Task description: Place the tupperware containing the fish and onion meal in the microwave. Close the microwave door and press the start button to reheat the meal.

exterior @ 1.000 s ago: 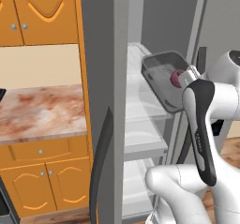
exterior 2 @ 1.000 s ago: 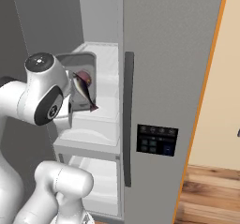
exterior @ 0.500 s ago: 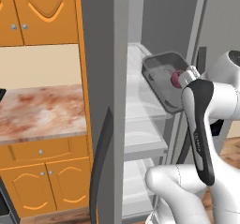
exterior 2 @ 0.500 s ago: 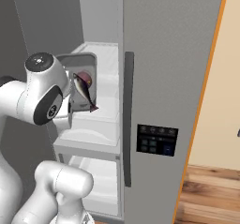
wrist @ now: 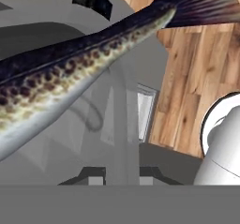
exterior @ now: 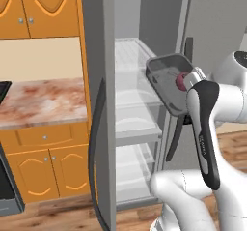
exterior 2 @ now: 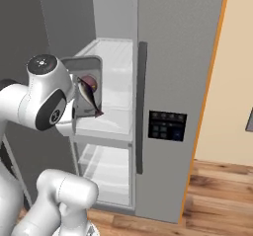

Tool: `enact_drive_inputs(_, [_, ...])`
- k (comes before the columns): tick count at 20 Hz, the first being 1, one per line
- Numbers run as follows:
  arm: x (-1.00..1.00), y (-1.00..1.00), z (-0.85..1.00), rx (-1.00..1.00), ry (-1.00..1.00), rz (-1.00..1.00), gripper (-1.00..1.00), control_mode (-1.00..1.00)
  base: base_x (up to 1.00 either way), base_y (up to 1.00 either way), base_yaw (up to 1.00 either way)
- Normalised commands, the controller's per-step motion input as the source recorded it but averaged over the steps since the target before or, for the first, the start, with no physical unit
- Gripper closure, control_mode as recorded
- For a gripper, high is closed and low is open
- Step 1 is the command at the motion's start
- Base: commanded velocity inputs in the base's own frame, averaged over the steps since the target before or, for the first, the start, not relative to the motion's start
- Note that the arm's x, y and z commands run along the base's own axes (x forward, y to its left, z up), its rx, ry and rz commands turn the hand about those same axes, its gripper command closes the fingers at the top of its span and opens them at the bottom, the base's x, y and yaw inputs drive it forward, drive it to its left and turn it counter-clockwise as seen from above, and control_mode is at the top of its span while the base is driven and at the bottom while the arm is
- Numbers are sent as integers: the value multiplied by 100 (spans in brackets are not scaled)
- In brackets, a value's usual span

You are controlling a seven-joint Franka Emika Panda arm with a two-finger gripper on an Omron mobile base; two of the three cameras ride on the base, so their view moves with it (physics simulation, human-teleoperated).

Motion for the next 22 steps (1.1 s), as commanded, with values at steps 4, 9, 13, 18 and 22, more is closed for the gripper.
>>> enact_drive_inputs(4, [0,0,0,0,0,0,100,100,-74,-11,1])
enact_drive_inputs(9, [0,0,0,0,0,0,100,100,-66,-30,15])
enact_drive_inputs(13, [0,0,0,0,0,0,100,100,-36,-57,22])
enact_drive_inputs(18, [0,0,0,0,0,0,100,100,-35,-53,30])
enact_drive_inputs(22, [0,0,0,0,0,0,100,100,-34,-71,32])
